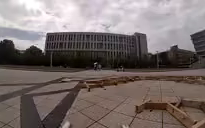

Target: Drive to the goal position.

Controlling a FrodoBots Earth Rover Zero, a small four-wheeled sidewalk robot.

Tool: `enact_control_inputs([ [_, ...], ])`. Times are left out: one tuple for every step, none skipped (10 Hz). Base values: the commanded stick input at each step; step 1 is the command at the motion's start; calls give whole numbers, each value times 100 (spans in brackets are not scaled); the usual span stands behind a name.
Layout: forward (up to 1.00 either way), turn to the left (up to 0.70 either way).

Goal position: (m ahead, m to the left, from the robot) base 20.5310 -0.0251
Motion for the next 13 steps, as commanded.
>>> enact_control_inputs([
  [6, 0],
  [6, 0],
  [6, 0],
  [6, 0],
  [6, 1],
  [7, 1],
  [7, 1],
  [6, 0],
  [6, 1],
  [6, 0],
  [6, 0],
  [6, 0],
  [6, 1],
])
